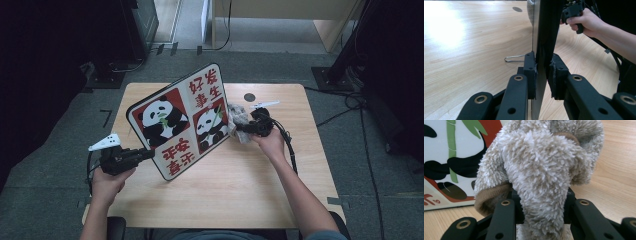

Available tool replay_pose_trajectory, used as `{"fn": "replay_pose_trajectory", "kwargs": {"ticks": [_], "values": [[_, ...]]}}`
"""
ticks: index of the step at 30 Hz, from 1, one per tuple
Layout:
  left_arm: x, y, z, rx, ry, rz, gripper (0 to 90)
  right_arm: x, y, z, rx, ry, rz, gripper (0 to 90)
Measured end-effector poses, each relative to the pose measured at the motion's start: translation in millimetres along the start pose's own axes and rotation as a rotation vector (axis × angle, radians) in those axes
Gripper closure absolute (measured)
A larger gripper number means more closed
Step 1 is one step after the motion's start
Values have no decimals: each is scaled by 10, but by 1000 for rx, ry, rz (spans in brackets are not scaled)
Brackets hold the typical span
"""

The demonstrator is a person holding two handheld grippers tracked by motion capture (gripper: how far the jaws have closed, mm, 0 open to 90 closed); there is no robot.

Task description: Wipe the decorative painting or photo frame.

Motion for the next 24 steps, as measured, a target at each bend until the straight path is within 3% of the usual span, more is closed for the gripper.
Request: {"fn": "replay_pose_trajectory", "kwargs": {"ticks": [6,18,24], "values": [[-4,-4,2,0,1,9,784,41,-127,44,19,-21,-32,675],[2,-10,-3,1,10,25,783,201,-543,129,128,-24,-94,674],[5,-16,-6,-1,15,29,783,322,-661,76,134,-21,-129,673]]}}
Point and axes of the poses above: each handheld gripper's, and its own axes: y roughly forward along the jaws, z roughly out of its top, x roughly to its right, the point moved 9 cm from there along y, roughly forward along the jaws, and after that the axes turned 15 degrees about z, right-handed, at the moved point
